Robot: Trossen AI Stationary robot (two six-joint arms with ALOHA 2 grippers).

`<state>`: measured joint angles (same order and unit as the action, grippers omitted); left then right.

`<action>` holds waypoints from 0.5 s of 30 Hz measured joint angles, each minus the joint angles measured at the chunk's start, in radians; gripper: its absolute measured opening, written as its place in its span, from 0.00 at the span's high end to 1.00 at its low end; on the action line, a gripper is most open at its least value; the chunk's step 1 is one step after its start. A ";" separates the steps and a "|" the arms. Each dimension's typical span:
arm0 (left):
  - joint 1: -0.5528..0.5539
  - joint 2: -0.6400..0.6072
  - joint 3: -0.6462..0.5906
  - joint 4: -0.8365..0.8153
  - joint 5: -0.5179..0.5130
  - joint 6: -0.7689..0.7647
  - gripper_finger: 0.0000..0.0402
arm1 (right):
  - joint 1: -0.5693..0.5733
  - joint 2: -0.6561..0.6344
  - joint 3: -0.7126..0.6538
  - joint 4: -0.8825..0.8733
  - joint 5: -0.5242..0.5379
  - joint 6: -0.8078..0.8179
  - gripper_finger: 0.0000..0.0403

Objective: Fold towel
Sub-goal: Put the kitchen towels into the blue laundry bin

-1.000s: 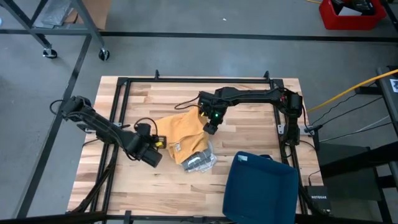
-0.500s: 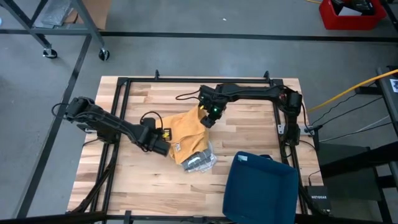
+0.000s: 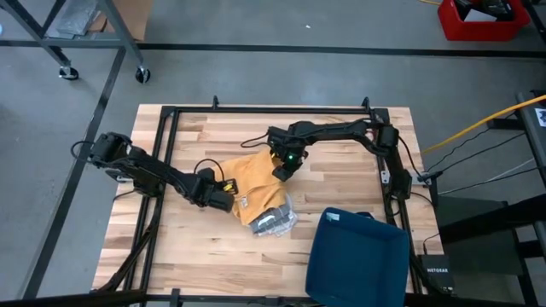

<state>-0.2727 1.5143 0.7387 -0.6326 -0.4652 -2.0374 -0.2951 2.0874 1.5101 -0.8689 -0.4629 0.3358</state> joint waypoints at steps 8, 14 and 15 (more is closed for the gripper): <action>0.050 -0.003 -0.122 0.451 0.044 0.138 0.67 | 0.009 0.088 0.005 0.010 -0.043 0.027 0.56; 0.084 -0.002 -0.126 0.521 0.120 0.217 0.67 | 0.044 0.102 0.002 0.068 -0.057 0.041 0.56; 0.088 -0.002 -0.126 0.524 0.124 0.218 0.67 | 0.048 0.103 0.002 0.082 -0.064 0.048 0.56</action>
<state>-0.1851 1.5127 0.6125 -0.1082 -0.3411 -1.8198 -0.2468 2.1901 1.5120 -0.7873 -0.5271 0.3836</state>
